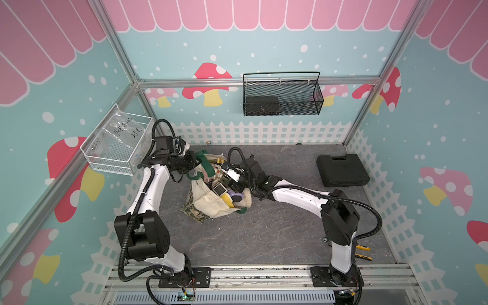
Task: Take out the pencil sharpeners from the tote bags
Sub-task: Pick up the pencil sharpener from the canvas bag.
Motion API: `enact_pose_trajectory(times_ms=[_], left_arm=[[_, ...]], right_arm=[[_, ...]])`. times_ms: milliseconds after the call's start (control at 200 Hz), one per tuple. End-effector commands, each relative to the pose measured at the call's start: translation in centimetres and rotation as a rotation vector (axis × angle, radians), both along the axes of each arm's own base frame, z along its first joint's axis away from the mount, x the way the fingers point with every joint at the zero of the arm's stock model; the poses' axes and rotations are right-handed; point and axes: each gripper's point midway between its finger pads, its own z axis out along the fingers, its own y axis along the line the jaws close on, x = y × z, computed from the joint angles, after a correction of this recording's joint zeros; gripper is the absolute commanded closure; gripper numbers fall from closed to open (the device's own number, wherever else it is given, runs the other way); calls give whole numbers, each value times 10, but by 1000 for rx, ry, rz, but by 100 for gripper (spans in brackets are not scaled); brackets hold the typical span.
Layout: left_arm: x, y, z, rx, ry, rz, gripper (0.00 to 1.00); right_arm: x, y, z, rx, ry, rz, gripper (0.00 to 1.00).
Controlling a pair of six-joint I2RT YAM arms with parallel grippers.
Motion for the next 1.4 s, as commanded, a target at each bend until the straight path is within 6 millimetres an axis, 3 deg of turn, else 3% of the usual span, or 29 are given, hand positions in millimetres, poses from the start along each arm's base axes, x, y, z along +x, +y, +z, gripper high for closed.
enact_pose_trajectory(times_ms=[0,295,455,700,856,956,1171,1201,1226,1396], left_arm=[[-8,-4,1,-30,12,-18,100],[-8,-5,2,-33,13,-17,100],[-8,-4,2,-34,12,-17,100],[-8,-3,1,-35,14,-14,100],[-8,-3,1,-32,14,-13,100],[-8,-3,0,-33,17,-12,100],[-9,-1,-1,-35,20,-8,100],[-9,-1,-1,-34,19,-7,100],[-9,-1,-1,-34,19,-7,100],[-9,-1,-1,-35,19,-7,100]], right_arm=[[-7,0,-23,-13,84,-15,27],[-7,-30,-71,-69,199,-125,24],[-6,-25,-71,-53,211,-101,27],[7,5,-36,28,172,-37,37],[15,14,-40,7,179,-37,46],[11,15,-27,26,169,-11,55],[-2,4,20,83,93,17,66],[-3,2,20,86,89,20,66],[-8,-2,40,118,62,24,67],[-25,-18,76,184,12,42,72]])
